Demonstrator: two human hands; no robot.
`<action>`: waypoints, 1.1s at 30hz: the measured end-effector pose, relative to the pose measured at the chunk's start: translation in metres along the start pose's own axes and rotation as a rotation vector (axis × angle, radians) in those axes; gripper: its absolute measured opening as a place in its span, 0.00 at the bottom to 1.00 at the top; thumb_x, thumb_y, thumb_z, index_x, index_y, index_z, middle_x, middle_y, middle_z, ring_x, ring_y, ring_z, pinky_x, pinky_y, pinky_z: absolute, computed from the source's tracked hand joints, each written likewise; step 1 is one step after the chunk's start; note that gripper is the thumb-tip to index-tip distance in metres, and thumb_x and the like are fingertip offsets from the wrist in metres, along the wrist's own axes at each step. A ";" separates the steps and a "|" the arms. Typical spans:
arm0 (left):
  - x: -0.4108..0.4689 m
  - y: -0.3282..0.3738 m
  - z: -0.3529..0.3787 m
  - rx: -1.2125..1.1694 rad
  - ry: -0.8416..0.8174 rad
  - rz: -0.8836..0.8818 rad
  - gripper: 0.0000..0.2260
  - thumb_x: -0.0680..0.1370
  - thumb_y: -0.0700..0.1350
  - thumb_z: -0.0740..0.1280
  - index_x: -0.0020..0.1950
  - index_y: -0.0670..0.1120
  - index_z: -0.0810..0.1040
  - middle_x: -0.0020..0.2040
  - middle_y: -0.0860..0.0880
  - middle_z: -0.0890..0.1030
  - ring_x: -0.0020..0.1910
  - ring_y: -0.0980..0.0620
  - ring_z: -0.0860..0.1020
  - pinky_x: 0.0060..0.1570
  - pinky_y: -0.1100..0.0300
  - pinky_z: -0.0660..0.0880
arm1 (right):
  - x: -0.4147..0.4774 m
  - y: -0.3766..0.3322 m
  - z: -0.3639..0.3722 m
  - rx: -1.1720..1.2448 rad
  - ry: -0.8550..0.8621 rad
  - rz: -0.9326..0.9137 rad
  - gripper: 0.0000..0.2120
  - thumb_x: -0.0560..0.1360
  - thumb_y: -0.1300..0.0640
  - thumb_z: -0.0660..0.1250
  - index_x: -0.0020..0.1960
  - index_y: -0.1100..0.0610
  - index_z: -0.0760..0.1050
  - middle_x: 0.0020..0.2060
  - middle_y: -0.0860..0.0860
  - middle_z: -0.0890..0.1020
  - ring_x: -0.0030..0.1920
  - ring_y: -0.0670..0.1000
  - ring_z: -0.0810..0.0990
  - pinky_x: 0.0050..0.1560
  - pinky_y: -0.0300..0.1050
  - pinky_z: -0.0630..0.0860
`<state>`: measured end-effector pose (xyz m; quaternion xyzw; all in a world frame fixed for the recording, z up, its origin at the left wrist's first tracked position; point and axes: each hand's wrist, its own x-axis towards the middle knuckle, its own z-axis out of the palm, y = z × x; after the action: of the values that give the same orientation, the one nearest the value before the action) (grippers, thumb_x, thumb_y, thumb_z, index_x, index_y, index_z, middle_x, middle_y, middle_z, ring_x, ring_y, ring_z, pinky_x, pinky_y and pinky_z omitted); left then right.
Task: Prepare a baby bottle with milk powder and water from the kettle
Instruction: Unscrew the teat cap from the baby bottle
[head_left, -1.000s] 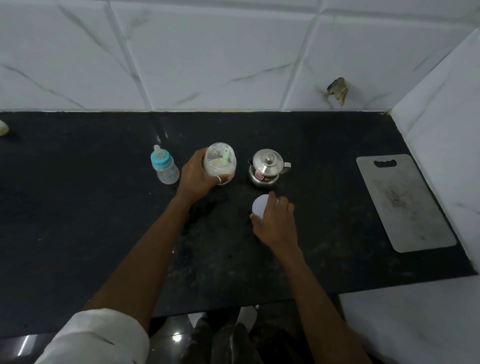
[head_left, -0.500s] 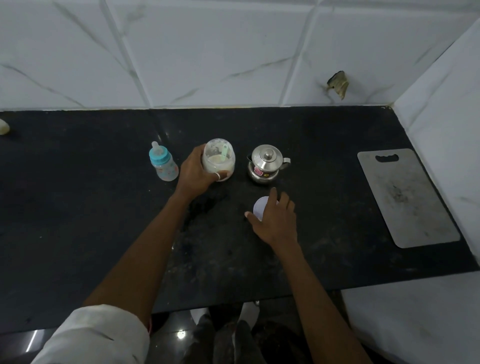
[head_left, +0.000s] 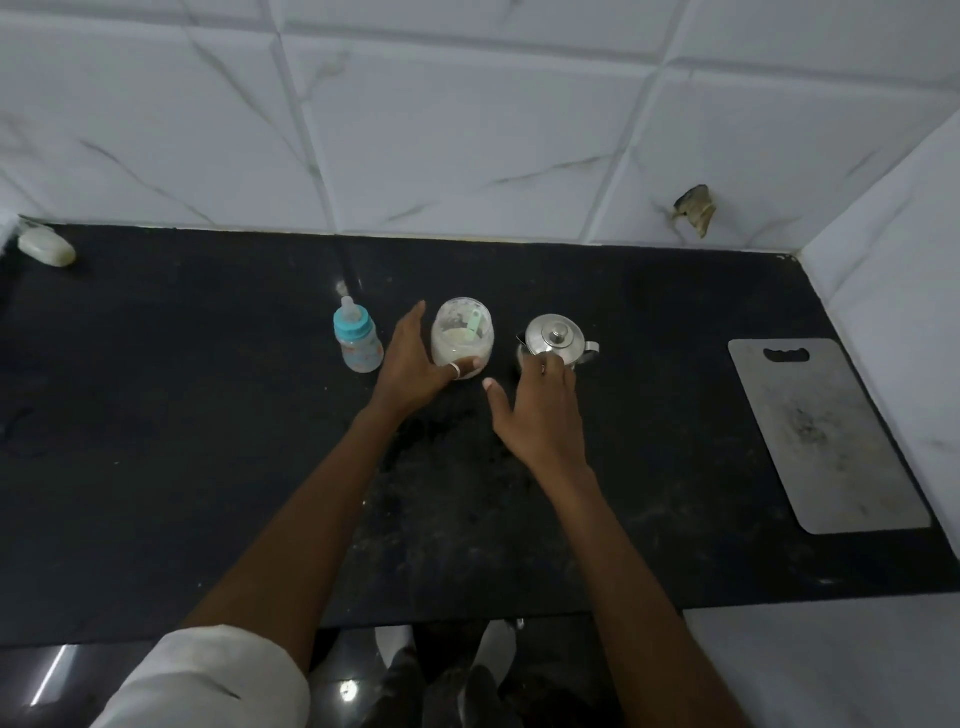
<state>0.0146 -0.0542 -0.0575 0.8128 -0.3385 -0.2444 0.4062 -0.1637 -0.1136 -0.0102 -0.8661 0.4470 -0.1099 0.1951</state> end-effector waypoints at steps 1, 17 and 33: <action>-0.005 0.000 -0.002 0.014 0.023 0.006 0.49 0.69 0.60 0.78 0.81 0.45 0.56 0.79 0.46 0.62 0.77 0.48 0.63 0.73 0.53 0.62 | 0.003 -0.008 -0.002 0.012 0.000 -0.025 0.25 0.80 0.45 0.64 0.69 0.61 0.71 0.66 0.58 0.73 0.67 0.59 0.70 0.64 0.52 0.72; -0.022 -0.050 -0.100 0.046 0.314 -0.057 0.42 0.70 0.48 0.79 0.78 0.42 0.60 0.75 0.44 0.64 0.74 0.47 0.64 0.66 0.55 0.68 | 0.078 -0.165 0.012 0.049 -0.339 -0.344 0.30 0.76 0.53 0.72 0.74 0.59 0.67 0.70 0.58 0.72 0.69 0.58 0.72 0.64 0.51 0.73; 0.012 -0.081 -0.082 -0.155 0.195 0.113 0.20 0.71 0.42 0.76 0.63 0.45 0.79 0.50 0.53 0.83 0.47 0.58 0.82 0.46 0.62 0.80 | 0.108 -0.184 0.049 -0.279 -0.350 -0.343 0.25 0.73 0.43 0.75 0.60 0.61 0.79 0.55 0.58 0.82 0.53 0.56 0.83 0.45 0.44 0.73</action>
<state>0.1057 0.0132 -0.0807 0.7785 -0.3228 -0.1666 0.5119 0.0505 -0.0937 0.0275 -0.9534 0.2640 0.0724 0.1268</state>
